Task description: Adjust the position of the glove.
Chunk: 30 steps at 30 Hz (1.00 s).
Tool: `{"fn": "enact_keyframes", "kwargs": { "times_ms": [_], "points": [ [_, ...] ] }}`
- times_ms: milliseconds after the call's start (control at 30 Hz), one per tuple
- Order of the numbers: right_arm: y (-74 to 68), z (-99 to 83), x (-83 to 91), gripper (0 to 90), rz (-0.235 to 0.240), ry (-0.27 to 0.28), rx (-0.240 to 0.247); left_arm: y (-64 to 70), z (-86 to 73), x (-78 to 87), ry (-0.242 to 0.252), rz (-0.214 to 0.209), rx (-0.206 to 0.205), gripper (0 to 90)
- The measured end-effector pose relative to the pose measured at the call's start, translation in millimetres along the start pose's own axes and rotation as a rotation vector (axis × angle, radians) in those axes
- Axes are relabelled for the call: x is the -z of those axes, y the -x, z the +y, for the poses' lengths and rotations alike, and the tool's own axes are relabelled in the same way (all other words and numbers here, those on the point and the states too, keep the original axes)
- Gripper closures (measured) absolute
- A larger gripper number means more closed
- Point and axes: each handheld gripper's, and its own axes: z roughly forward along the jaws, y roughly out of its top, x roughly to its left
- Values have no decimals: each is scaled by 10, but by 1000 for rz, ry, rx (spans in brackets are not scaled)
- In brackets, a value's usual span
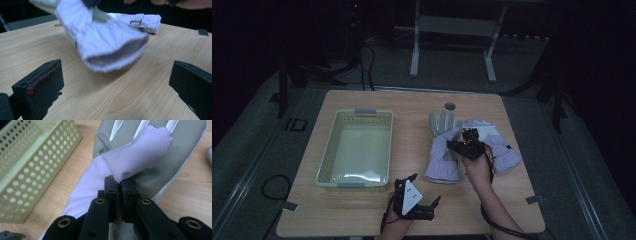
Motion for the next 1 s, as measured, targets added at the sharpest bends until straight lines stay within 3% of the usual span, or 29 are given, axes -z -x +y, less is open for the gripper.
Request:
{"fn": "enact_keyframes", "kwargs": {
  "times_ms": [100, 333, 567, 700, 900, 1000],
  "points": [
    [-72, -63, -100, 853, -16, -29, 40, -5, 0, 2, -2, -2, 0, 0],
    [-119, -129, -285, 851, -7, -83, 67, -14, 1, -2, -2, -18, 16, 0],
    [-84, -223, -550, 835, -25, -134, 51, -12, 1, -2, -6, -9, 15, 0],
    [-56, -264, -594, 824, -19, -134, 28, -16, 1, -2, -6, -11, 16, 0],
    [-62, -256, -588, 806, -25, -138, 37, -21, 2, -3, -8, -20, 23, 0],
    [-46, -246, -505, 689, -21, -119, 34, -27, 2, -4, -9, -23, 26, 0]
  ]
}}
